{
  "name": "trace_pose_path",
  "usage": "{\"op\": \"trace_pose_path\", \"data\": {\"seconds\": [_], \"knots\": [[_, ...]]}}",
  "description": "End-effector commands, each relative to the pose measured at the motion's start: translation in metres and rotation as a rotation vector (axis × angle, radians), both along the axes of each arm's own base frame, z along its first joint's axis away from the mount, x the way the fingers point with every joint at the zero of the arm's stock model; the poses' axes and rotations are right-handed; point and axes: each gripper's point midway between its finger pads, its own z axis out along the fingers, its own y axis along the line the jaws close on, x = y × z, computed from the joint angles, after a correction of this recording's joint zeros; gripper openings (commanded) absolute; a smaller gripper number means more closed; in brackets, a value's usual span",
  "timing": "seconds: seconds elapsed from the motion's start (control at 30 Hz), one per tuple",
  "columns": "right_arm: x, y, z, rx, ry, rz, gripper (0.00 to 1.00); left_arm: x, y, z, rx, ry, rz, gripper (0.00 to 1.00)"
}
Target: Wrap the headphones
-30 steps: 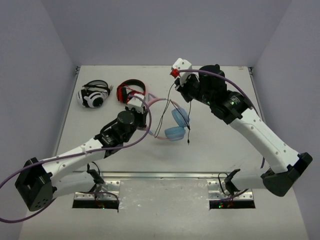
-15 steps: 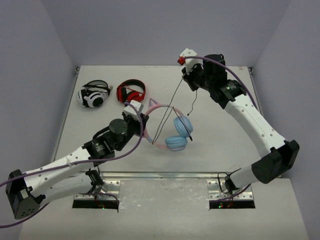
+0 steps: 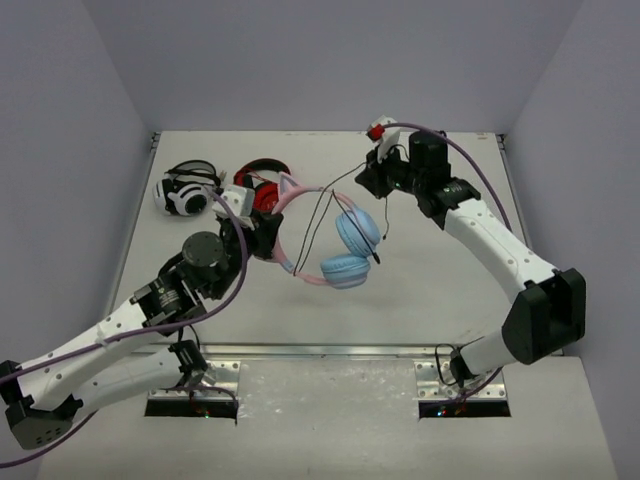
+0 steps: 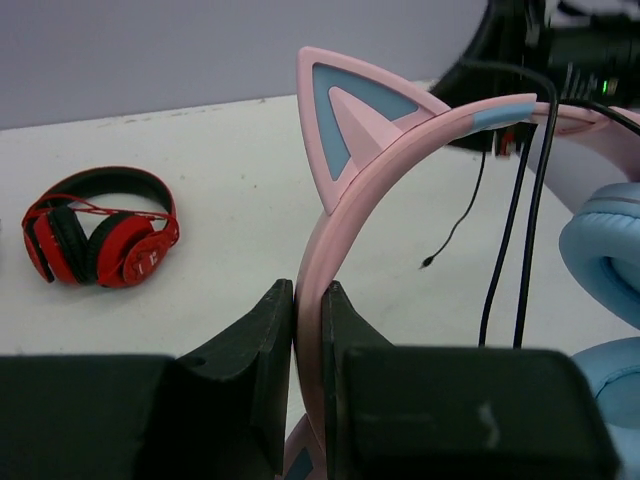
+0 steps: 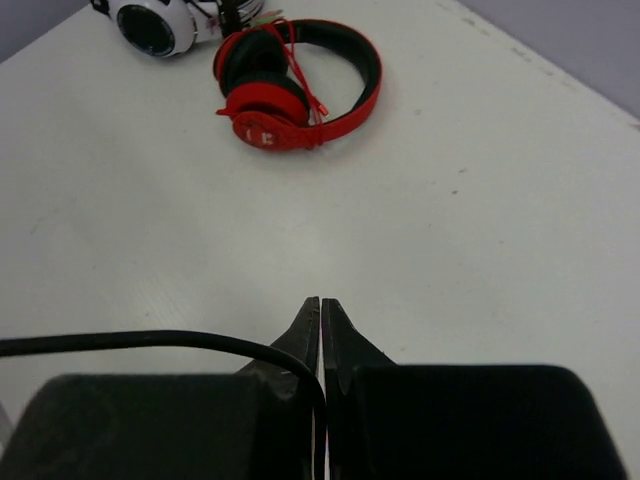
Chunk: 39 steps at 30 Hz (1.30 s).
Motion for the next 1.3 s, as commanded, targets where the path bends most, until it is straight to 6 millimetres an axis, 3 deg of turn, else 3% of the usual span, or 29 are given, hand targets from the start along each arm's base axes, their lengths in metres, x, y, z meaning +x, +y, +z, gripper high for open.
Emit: {"op": "trace_pose_path", "data": {"seconds": [0.0,0.03,0.07,0.1,0.13,0.17,0.23,0.27,0.3,0.33,0.37,0.4,0.47,0.63,0.73,0.8,0.83,0.93,1.07,1.1,1.13,1.17,1.2,1.23,1.27], "knots": [[-0.024,0.022,0.008,0.178,0.003,0.059,0.01,0.0,0.035,0.104,-0.381,-0.134,0.163,0.0],[-0.027,0.027,0.012,0.21,-0.028,0.071,0.01,0.001,0.039,0.119,-0.42,-0.148,0.186,0.0],[-0.032,0.032,0.008,0.226,-0.026,0.086,0.01,0.002,0.042,0.129,-0.447,-0.157,0.199,0.0],[-0.044,0.039,-0.008,0.241,0.019,0.103,0.01,0.002,0.042,0.139,-0.468,-0.163,0.205,0.0],[-0.048,0.046,-0.005,0.268,-0.003,0.127,0.02,0.007,0.038,0.143,-0.471,-0.157,0.214,0.0],[-0.055,0.052,-0.015,0.274,0.018,0.146,0.02,0.007,0.045,0.164,-0.532,-0.17,0.243,0.0],[-0.07,0.075,-0.018,0.293,0.028,0.203,0.02,0.016,0.045,0.174,-0.568,-0.167,0.296,0.0],[-0.085,0.091,-0.023,0.283,0.035,0.246,0.01,0.015,0.05,0.193,-0.603,-0.186,0.309,0.0],[-0.087,0.098,-0.022,0.288,0.019,0.251,0.01,0.026,0.043,0.191,-0.582,-0.175,0.335,0.0],[-0.092,0.104,-0.022,0.301,0.02,0.267,0.01,0.031,0.047,0.194,-0.581,-0.171,0.39,0.0],[-0.103,0.108,-0.029,0.332,0.062,0.278,0.01,0.031,0.051,0.208,-0.599,-0.186,0.409,0.0],[-0.107,0.112,-0.019,0.378,0.034,0.308,0.01,0.038,0.048,0.206,-0.586,-0.18,0.435,0.0],[-0.118,0.11,-0.024,0.427,0.067,0.311,0.01,0.039,0.056,0.214,-0.604,-0.199,0.481,0.01],[-0.144,0.115,-0.014,0.467,0.049,0.373,0.01,0.047,0.071,0.234,-0.558,-0.219,0.606,0.01],[-0.16,0.119,-0.014,0.446,0.044,0.394,0.01,0.06,0.071,0.24,-0.511,-0.22,0.655,0.0],[-0.174,0.124,-0.011,0.418,0.03,0.414,0.01,0.077,0.063,0.226,-0.425,-0.189,0.684,0.0],[-0.179,0.126,-0.01,0.412,0.024,0.417,0.01,0.084,0.069,0.229,-0.446,-0.19,0.696,0.0],[-0.2,0.134,-0.004,0.391,-0.007,0.457,0.01,0.11,0.072,0.209,-0.405,-0.151,0.723,0.0],[-0.21,0.137,0.009,0.331,-0.058,0.461,0.01,0.135,0.074,0.178,-0.315,-0.127,0.786,0.0],[-0.213,0.136,0.003,0.29,-0.036,0.465,0.01,0.137,0.077,0.171,-0.257,-0.134,0.812,0.0],[-0.212,0.139,0.015,0.273,-0.073,0.477,0.01,0.14,0.076,0.168,-0.26,-0.146,0.813,0.01],[-0.21,0.135,0.006,0.215,-0.052,0.46,0.01,0.143,0.075,0.144,-0.165,-0.128,0.824,0.0],[-0.208,0.133,0.006,0.187,-0.054,0.449,0.01,0.145,0.074,0.137,-0.157,-0.134,0.823,0.0],[-0.201,0.136,0.017,0.158,-0.091,0.452,0.01,0.147,0.072,0.127,-0.129,-0.129,0.816,0.0],[-0.204,0.13,0.001,0.07,-0.04,0.464,0.01,0.15,0.07,0.096,-0.048,-0.099,0.81,0.0]]}}
